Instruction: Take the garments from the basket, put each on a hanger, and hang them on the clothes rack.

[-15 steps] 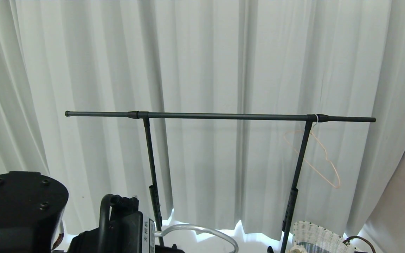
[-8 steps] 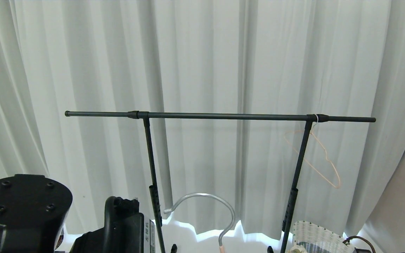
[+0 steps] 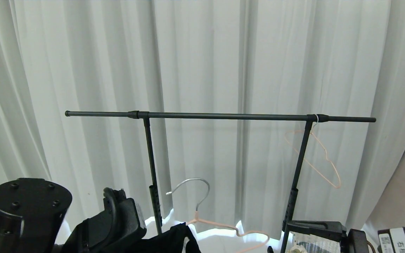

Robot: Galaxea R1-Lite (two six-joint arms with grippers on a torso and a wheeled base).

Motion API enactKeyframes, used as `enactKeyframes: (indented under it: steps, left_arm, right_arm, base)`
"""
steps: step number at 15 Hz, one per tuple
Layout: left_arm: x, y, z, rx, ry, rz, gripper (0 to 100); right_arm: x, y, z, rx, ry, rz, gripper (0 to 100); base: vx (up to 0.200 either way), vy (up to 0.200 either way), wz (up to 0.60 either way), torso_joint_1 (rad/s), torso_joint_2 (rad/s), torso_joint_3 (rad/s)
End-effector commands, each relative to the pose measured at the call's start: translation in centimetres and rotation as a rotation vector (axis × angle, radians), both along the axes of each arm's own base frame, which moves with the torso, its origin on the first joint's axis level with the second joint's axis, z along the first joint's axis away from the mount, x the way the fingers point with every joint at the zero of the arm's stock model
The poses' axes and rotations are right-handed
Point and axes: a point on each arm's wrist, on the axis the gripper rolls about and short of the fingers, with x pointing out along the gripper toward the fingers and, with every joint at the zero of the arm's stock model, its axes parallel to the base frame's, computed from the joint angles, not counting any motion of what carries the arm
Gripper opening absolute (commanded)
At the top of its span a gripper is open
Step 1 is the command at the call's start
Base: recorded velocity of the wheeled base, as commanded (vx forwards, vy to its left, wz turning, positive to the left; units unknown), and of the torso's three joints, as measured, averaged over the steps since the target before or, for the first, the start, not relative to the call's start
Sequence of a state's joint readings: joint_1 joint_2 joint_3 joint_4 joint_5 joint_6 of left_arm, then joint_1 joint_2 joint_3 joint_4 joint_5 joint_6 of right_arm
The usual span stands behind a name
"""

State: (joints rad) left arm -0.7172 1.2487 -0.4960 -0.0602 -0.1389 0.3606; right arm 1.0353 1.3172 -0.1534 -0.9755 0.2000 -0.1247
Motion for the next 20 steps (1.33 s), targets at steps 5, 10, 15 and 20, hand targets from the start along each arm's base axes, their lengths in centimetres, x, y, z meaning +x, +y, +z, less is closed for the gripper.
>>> enactKeyframes:
  steps: [5, 10, 15, 20]
  left_arm:
    - [2.4, 1.2, 2.2, -0.101, -0.047, 0.195, 0]
    - [4.7, 0.0, 4.9, -0.229, -0.166, 0.288, 0]
    - [5.0, -0.2, 5.6, -0.252, -0.197, 0.282, 0]
    - [4.8, -0.5, 5.9, -0.258, -0.205, 0.263, 0]
  right_arm:
    - [3.6, 3.4, -1.3, -0.056, 0.117, -0.081, 100]
    - [7.6, 9.4, -1.6, 0.029, 0.271, -0.249, 100]
    - [9.9, 12.7, -3.3, 0.052, 0.34, -0.366, 100]
    - [10.8, 13.2, -6.3, -0.026, 0.342, -0.486, 100]
  base:
    - [0.0, 0.0, 0.0, 0.0, 0.0, 0.0]
    - [0.0, 0.0, 0.0, 0.0, 0.0, 0.0]
    - [0.0, 0.0, 0.0, 0.0, 0.0, 0.0]
    - [0.0, 0.0, 0.0, 0.0, 0.0, 0.0]
